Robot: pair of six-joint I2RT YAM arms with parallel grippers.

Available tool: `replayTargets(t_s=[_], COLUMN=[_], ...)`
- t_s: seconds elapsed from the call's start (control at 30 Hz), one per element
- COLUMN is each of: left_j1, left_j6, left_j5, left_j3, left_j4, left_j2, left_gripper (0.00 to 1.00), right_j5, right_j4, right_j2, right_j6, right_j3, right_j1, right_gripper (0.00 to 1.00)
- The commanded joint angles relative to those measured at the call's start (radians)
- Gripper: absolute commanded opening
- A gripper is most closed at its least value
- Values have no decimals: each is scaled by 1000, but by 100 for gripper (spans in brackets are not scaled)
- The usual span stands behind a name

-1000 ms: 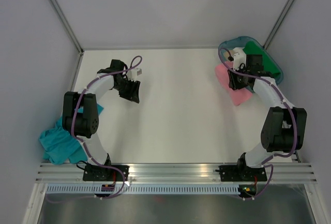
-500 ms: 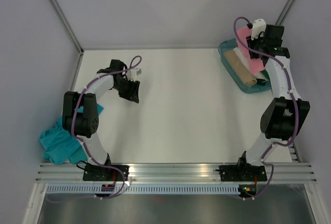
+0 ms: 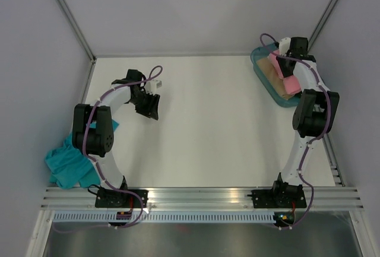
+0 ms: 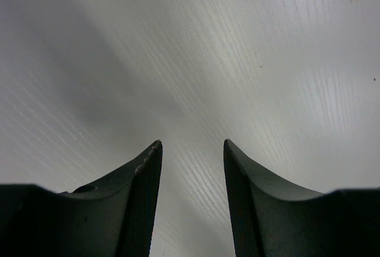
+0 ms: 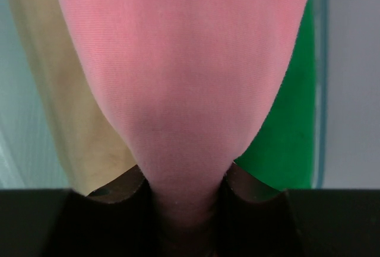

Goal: Roll the t-shirts
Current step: Place the rolled tshirt into the container

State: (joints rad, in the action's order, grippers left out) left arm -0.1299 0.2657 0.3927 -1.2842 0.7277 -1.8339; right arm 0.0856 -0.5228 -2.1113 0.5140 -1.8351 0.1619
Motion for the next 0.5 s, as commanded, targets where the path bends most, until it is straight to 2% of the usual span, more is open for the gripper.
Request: replayTargets(t_s=[0.0, 0.3, 0.47], left_j1=[10, 22, 30], left_j6=[36, 47, 44], left_j5=[-25, -26, -20], left_j3=[-29, -20, -27], left_j4=[13, 15, 15], left_j2=[-19, -24, -42], left_gripper=[51, 51, 51], right_j5=[3, -56, -46], right_j4=[20, -13, -11], right_j2=[5, -53, -72], right_j6=[8, -75, -58], right_j3=[-4, -53, -26], right_j1=[-61, -104, -114], right_gripper=[0, 1, 10])
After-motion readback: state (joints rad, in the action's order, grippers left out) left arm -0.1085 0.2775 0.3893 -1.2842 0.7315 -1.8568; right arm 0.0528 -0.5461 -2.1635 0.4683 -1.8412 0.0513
